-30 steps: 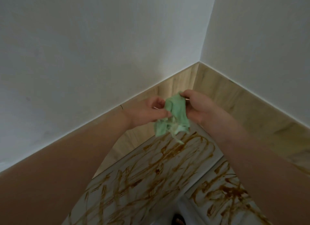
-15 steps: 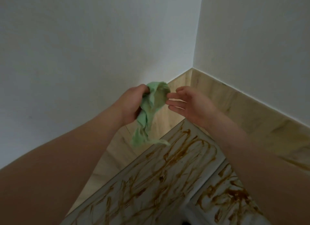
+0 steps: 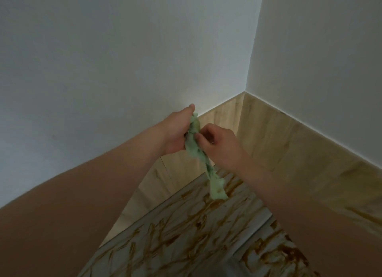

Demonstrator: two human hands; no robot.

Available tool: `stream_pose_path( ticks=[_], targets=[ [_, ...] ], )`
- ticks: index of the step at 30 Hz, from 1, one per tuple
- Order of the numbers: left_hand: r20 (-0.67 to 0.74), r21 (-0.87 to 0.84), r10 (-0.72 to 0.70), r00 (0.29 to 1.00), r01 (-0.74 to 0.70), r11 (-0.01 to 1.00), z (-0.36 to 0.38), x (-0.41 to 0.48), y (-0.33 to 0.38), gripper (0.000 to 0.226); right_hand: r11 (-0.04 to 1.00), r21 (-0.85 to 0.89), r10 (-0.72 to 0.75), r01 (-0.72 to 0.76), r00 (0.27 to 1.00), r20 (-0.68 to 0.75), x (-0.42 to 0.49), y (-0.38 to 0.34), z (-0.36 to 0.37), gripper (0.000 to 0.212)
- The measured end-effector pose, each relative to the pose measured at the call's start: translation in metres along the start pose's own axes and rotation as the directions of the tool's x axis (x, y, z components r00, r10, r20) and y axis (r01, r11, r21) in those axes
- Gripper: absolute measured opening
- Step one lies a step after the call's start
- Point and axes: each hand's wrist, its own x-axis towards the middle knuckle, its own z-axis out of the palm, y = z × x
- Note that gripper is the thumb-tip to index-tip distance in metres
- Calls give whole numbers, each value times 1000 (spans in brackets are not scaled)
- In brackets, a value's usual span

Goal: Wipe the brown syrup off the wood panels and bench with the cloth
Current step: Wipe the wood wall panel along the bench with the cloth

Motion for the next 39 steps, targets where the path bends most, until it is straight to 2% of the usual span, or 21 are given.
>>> stream_pose_path(
  ticks=[2,4,7,9,11,13,14,15,17,19,21,22,25,27,28,30,31,32,34,37,39],
  targets=[
    [25,-7,-9,1000,10,1000,2,2,-1,75,998,-42,-43,41,999,-28,-2,2,-3,24],
    [36,62,-8,999,6,998,4,-1,0,70,1000,7,-14,14,999,-50,-2,-1,-10,26],
    [95,370,75,993,-106,923,-5,-10,4,72,973,154,189,-171,976,-112,6,3,-26,32],
    [123,606,107,987,-160,779,-23,-15,6,62,916,275,342,-293,927,-153,13,13,-36,33],
    [95,821,85,992,-127,557,-46,-14,6,51,896,266,409,-356,895,-178,18,24,-45,33],
    [36,937,59,998,-54,344,-65,-14,6,39,903,205,413,-377,892,-183,19,37,-53,33],
    [6,944,48,999,-21,329,-74,-14,5,34,907,196,406,-374,898,-167,19,42,-56,34],
    [-14,924,31,999,1,382,-81,-15,4,31,908,203,397,-367,908,-135,18,47,-57,35],
    [-10,780,15,1000,-2,626,-89,-18,-1,30,886,262,396,-384,918,6,15,58,-57,45],
    [-1,465,11,1000,-10,885,-93,-19,-8,35,785,394,421,-477,879,226,8,63,-54,62],
    [30,121,-12,999,8,993,-95,-15,-17,46,732,434,401,-526,847,349,0,61,-51,73],
    [39,41,-16,999,14,999,-95,-14,-21,45,751,413,380,-515,849,367,-1,63,-50,74],
    [5,90,26,1000,-27,996,-94,-18,-16,25,793,438,313,-423,900,302,7,59,-53,72],
    [-17,40,116,993,-115,993,-99,-19,0,26,731,602,286,-322,945,159,22,45,-57,64],
    [-19,-59,156,988,-157,986,-100,-20,7,32,669,684,296,-291,948,113,27,37,-60,59],
    [2,-286,173,985,-165,944,-103,-20,12,46,577,744,318,-338,932,176,33,27,-60,59],
    [15,-321,145,989,-133,938,-102,-17,4,49,578,711,329,-402,911,248,31,27,-55,64],
    [19,-288,91,996,-82,954,-99,-13,-10,49,596,665,338,-451,892,302,27,32,-49,68],
    [-38,-88,-37,999,34,996,-90,-1,-43,50,635,613,358,-470,882,306,22,45,-35,71],
    [-299,157,-26,954,77,985,-90,12,-64,70,708,556,403,-436,896,188,25,57,-30,54],
    [-329,212,6,944,68,975,-92,14,-61,48,763,483,410,-429,899,152,29,65,-31,49]
  ],
)
